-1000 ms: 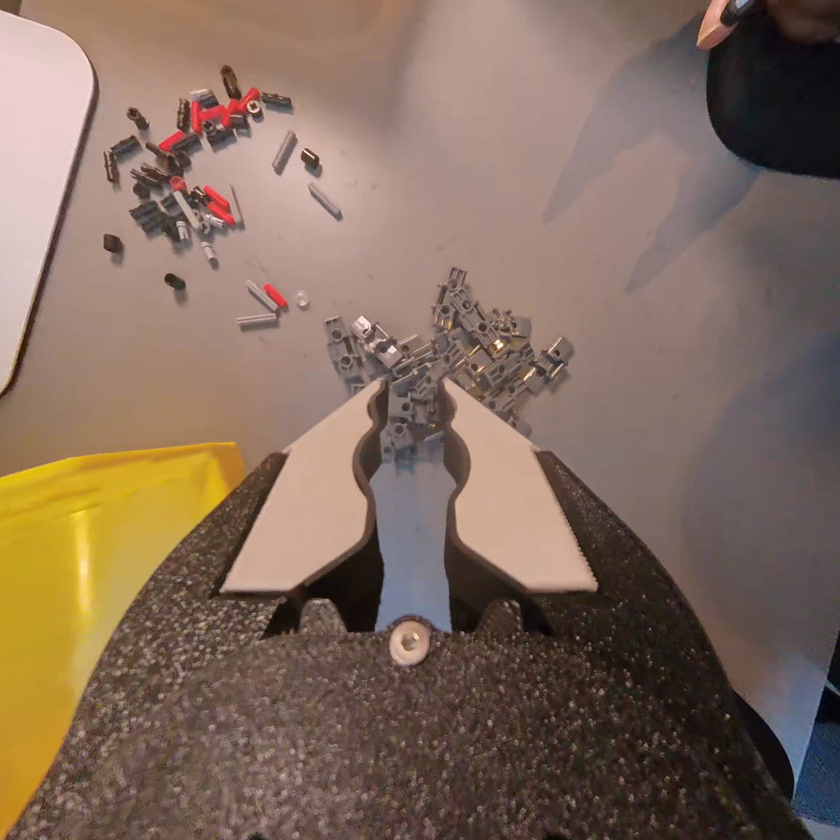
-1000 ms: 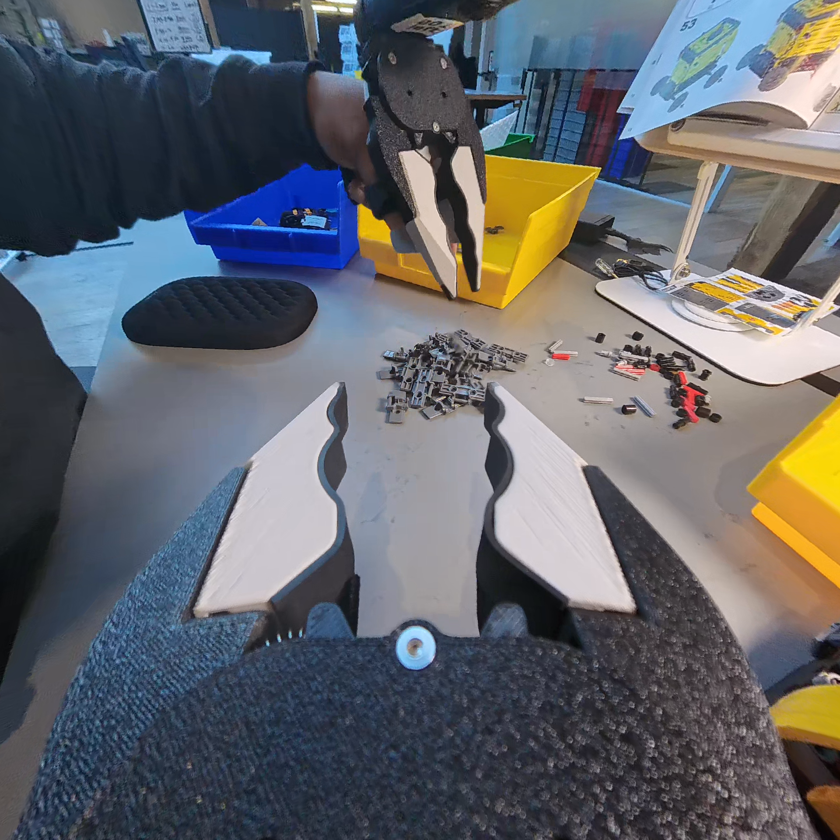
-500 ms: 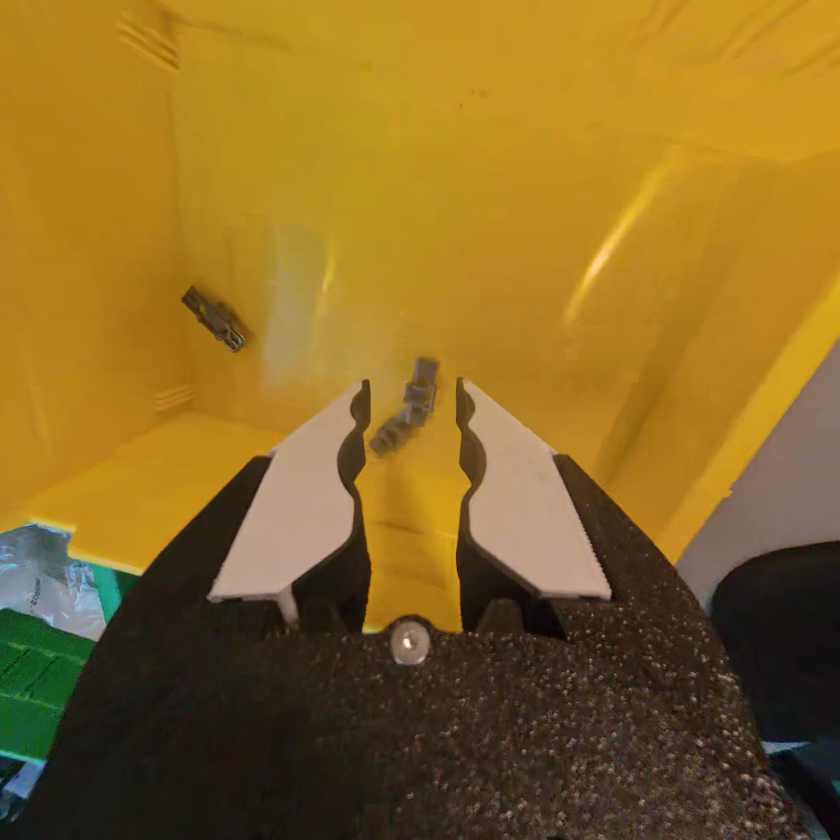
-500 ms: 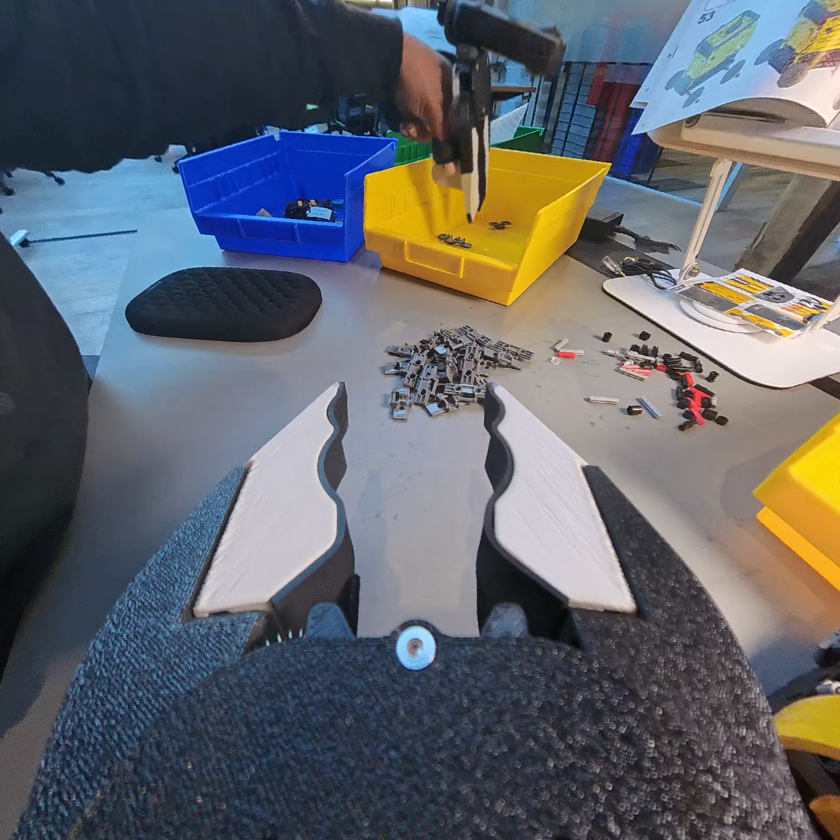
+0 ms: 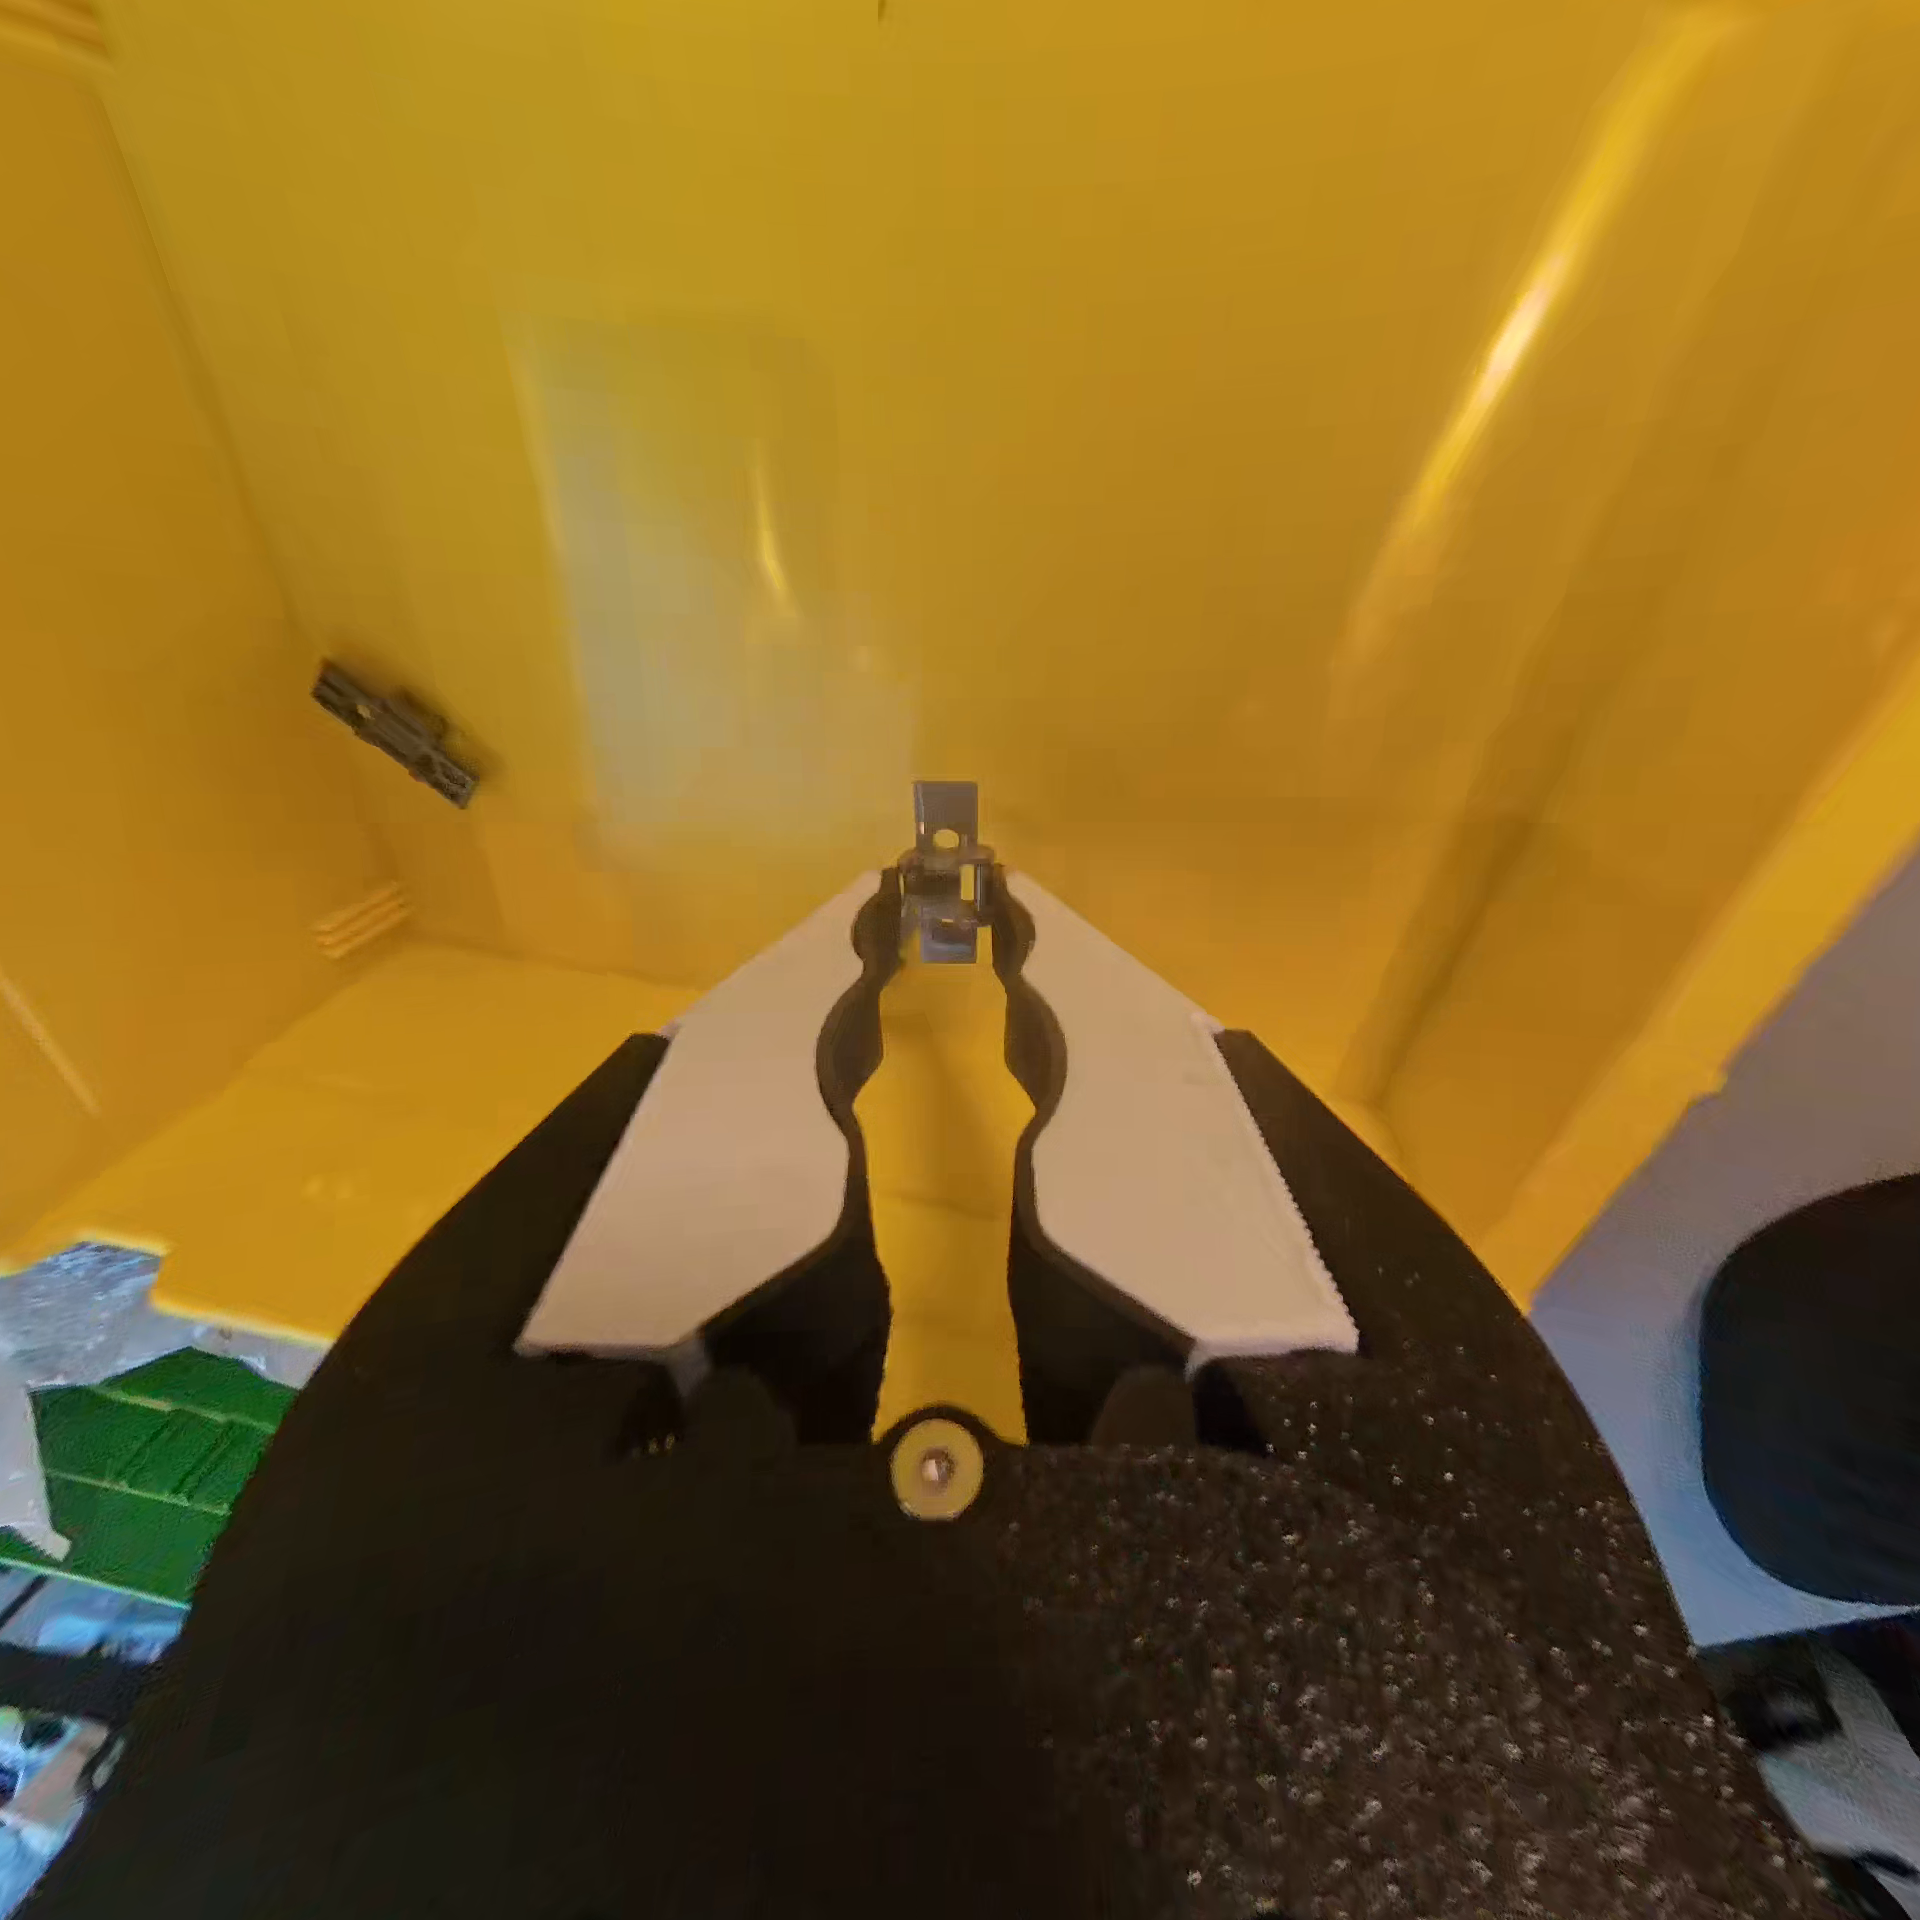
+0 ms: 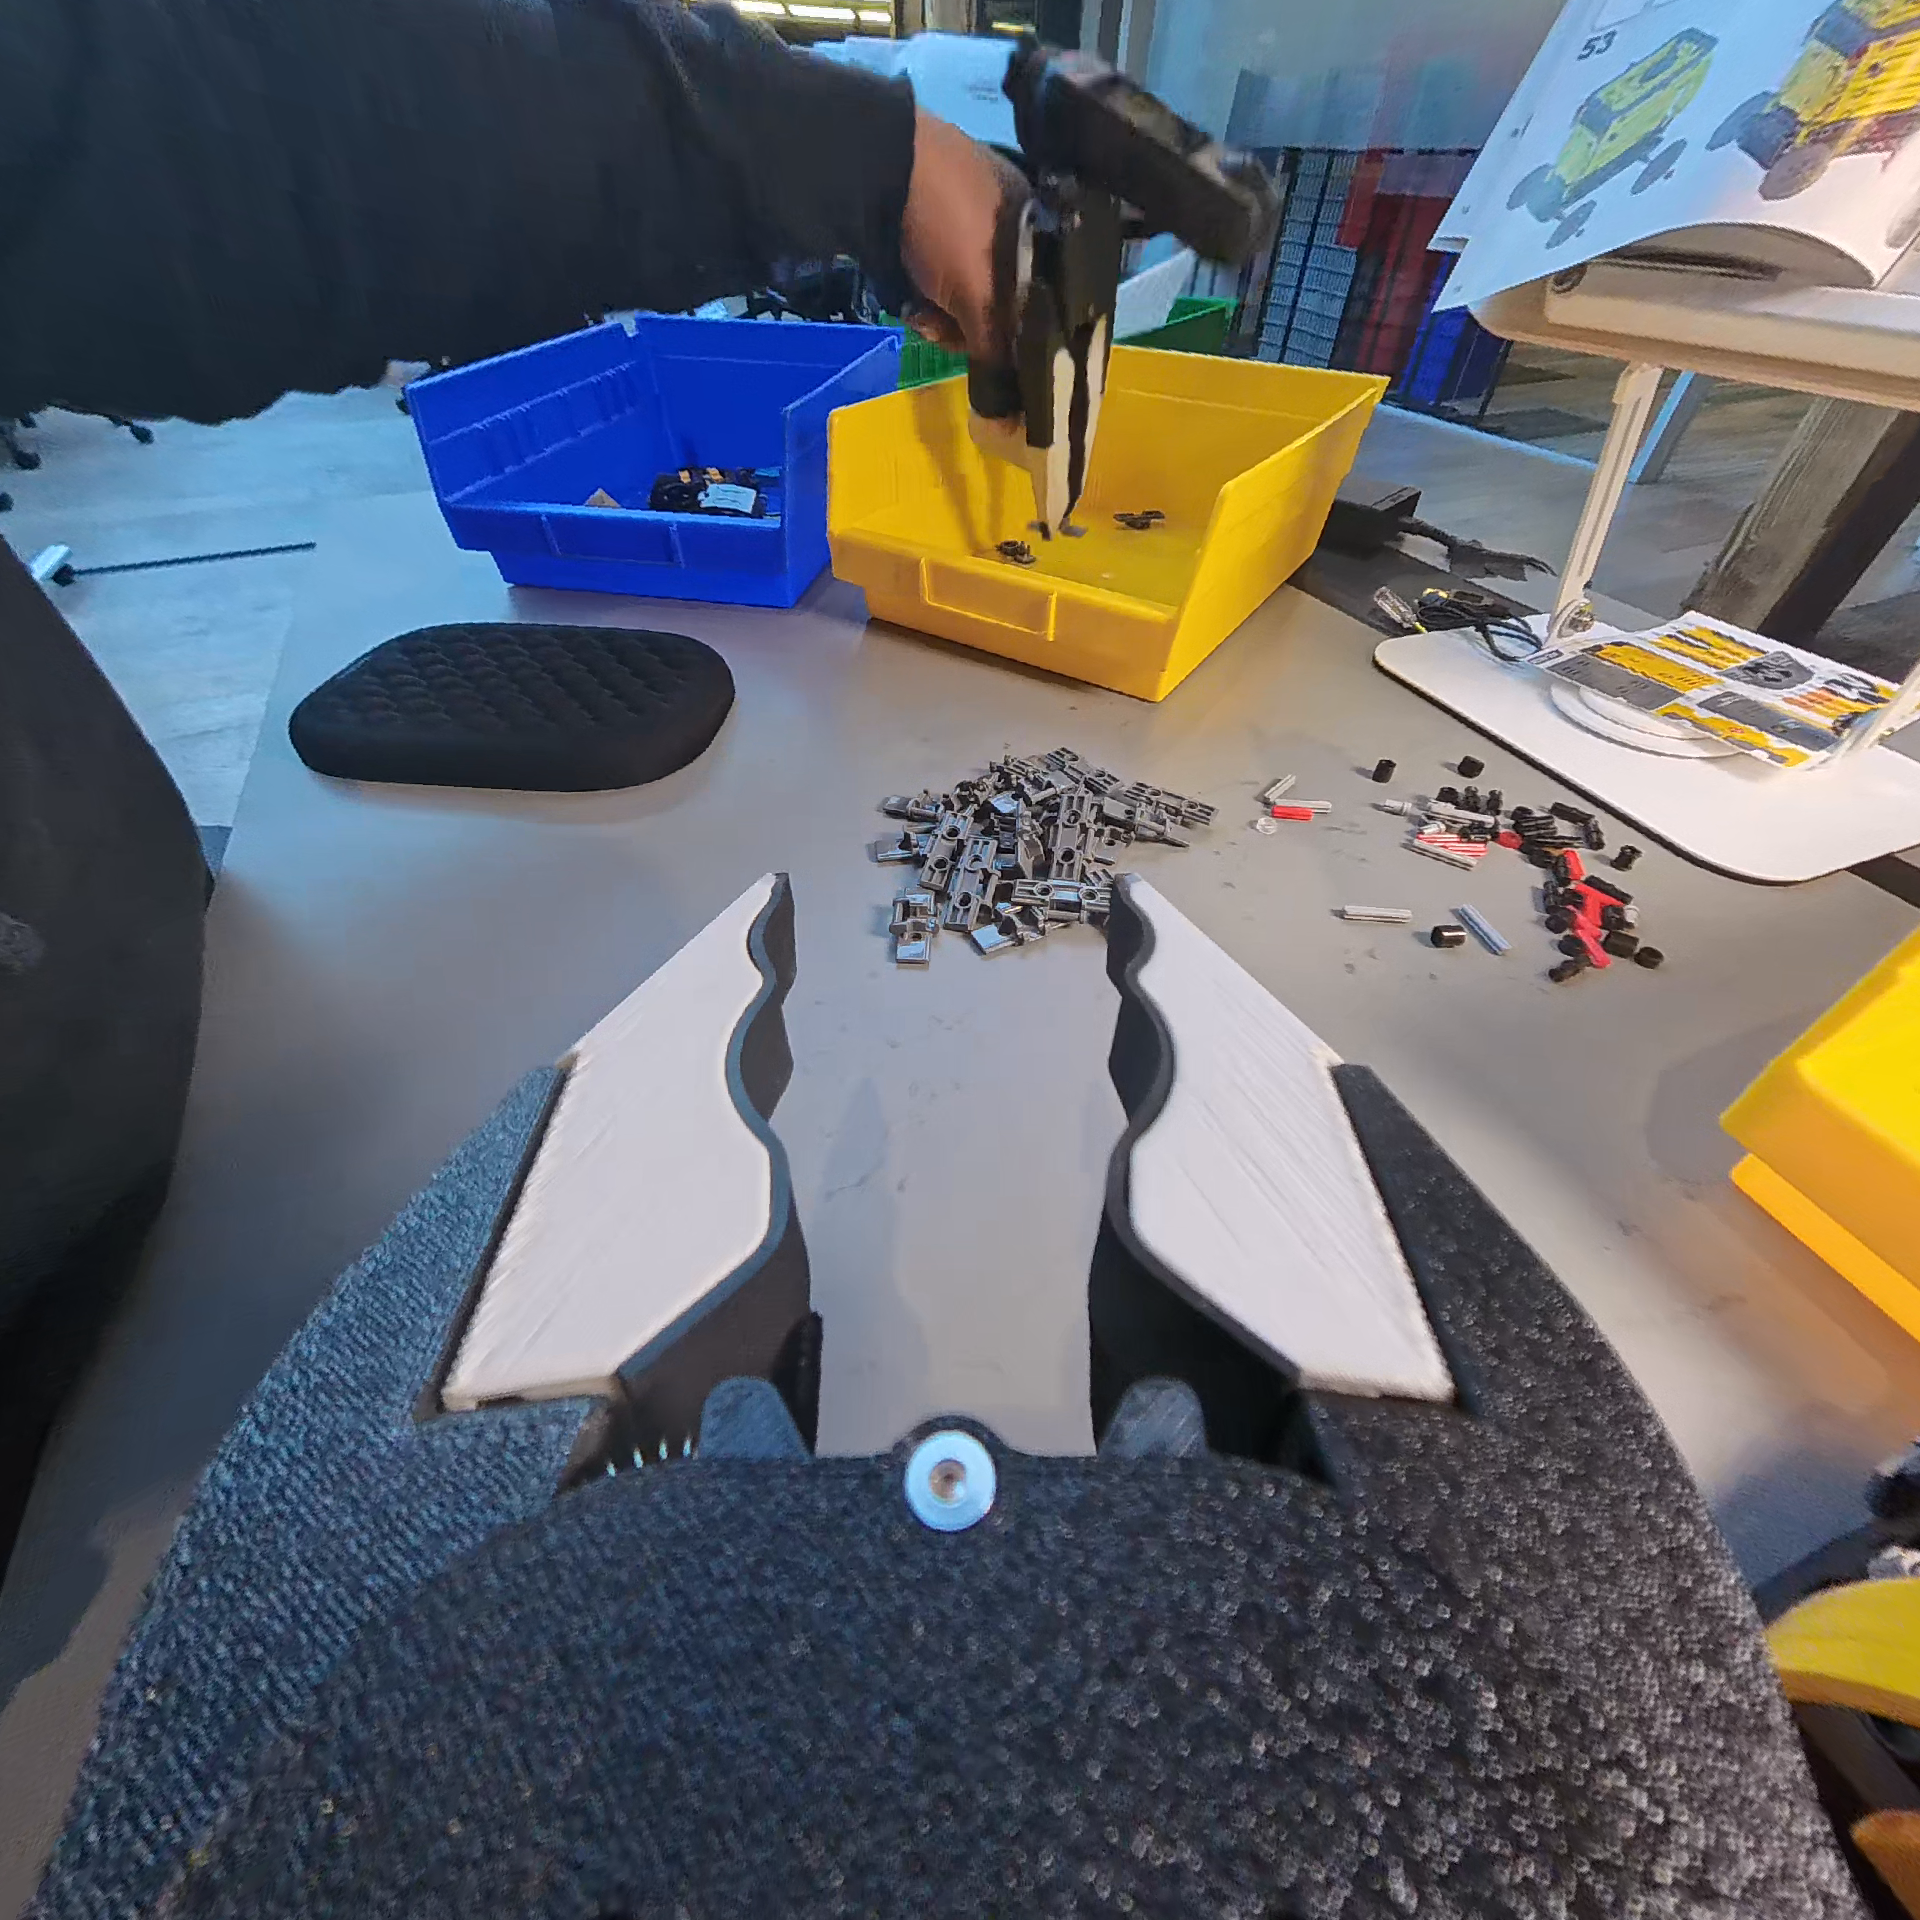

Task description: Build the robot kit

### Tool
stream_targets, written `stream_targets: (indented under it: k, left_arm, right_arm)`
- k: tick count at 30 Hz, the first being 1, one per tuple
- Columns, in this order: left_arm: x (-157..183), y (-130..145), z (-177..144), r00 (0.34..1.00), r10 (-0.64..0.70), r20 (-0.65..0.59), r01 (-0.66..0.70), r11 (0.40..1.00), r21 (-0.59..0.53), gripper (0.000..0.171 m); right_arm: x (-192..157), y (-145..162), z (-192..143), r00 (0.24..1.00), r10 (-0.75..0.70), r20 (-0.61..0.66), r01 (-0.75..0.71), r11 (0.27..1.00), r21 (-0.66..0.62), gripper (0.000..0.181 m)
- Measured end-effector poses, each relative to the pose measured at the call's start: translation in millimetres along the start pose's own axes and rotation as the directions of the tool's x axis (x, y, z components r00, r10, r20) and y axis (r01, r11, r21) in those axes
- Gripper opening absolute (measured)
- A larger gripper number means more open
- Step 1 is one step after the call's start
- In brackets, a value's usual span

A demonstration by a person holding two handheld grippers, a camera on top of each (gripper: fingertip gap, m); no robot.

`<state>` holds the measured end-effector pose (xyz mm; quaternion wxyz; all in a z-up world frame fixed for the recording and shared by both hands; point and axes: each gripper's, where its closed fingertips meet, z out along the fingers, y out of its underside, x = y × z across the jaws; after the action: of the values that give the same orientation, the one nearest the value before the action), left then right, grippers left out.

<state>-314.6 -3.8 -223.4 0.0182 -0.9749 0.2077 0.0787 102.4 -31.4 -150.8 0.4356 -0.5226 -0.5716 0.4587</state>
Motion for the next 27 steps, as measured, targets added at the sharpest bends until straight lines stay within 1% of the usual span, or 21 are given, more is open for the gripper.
stream_targets:
  k: [2, 4, 6, 7, 9, 12, 14, 15, 18, 20, 23, 25, 27]
  left_arm:
    - [23.1, -21.5, -34.1, 0.999, 0.039, 0.014, -0.041, 0.989, 0.145, 0.016]
    - [64.3, -42.6, -68.8, 0.992, 0.126, 0.008, -0.124, 0.953, 0.277, 0.016]
    - [111.1, -59.1, -88.6, 0.974, 0.225, 0.014, -0.215, 0.908, 0.359, 0.016]
    - [135.6, -66.3, -91.1, 0.961, 0.276, 0.008, -0.257, 0.886, 0.387, 0.016]
    - [176.2, -79.5, -84.4, 0.936, 0.352, 0.004, -0.321, 0.848, 0.420, 0.016]
    - [219.5, -94.2, -60.4, 0.908, 0.415, -0.053, -0.350, 0.823, 0.448, 0.016]
    - [228.7, -102.9, -46.8, 0.909, 0.413, -0.061, -0.341, 0.818, 0.463, 0.017]
    - [231.9, -106.8, -44.2, 0.912, 0.404, -0.073, -0.322, 0.815, 0.482, 0.021]
    - [236.9, -117.2, -53.6, 0.932, 0.351, -0.088, -0.237, 0.776, 0.585, 0.031]
    - [233.3, -118.1, -61.5, 0.955, 0.289, -0.061, -0.185, 0.746, 0.640, 0.035]
    - [214.8, -110.2, -66.6, 0.989, 0.144, 0.014, -0.113, 0.709, 0.696, 0.036]
    - [193.7, -98.1, -62.8, 0.998, 0.031, 0.062, -0.065, 0.709, 0.702, 0.038]
    - [173.2, -83.1, -53.6, 0.995, -0.064, 0.074, -0.004, 0.727, 0.687, 0.044]
  right_arm:
    - [-0.7, 0.2, 0.4, 1.000, -0.005, 0.001, 0.005, 1.000, -0.003, 0.061]
    - [-1.5, 1.1, 1.2, 1.000, -0.010, 0.003, 0.010, 1.000, -0.010, 0.061]
    - [-2.7, 2.7, 2.6, 1.000, -0.017, 0.007, 0.018, 1.000, -0.021, 0.061]
    - [-3.3, 3.7, 3.4, 1.000, -0.021, 0.008, 0.022, 0.999, -0.028, 0.061]
    - [-3.8, 4.9, 4.1, 1.000, -0.027, 0.007, 0.027, 0.999, -0.035, 0.061]
    - [-1.3, 3.1, 2.5, 1.000, -0.019, -0.006, 0.019, 1.000, -0.021, 0.061]
    - [1.2, 0.5, 0.2, 1.000, -0.005, -0.014, 0.005, 1.000, -0.002, 0.061]
    - [2.4, -0.5, -0.8, 1.000, 0.003, -0.017, -0.003, 1.000, 0.006, 0.061]
    - [4.2, -2.4, -2.6, 1.000, 0.015, -0.020, -0.015, 1.000, 0.022, 0.061]
    - [3.8, -1.4, -1.7, 1.000, 0.016, -0.016, -0.016, 1.000, 0.014, 0.061]
    - [3.0, 1.6, 0.7, 1.000, 0.017, -0.009, -0.017, 1.000, -0.003, 0.061]
    - [3.7, 3.0, 1.8, 1.000, 0.029, -0.005, -0.029, 1.000, -0.011, 0.061]
    - [5.2, 3.8, 2.3, 0.999, 0.045, -0.004, -0.045, 0.999, -0.013, 0.061]
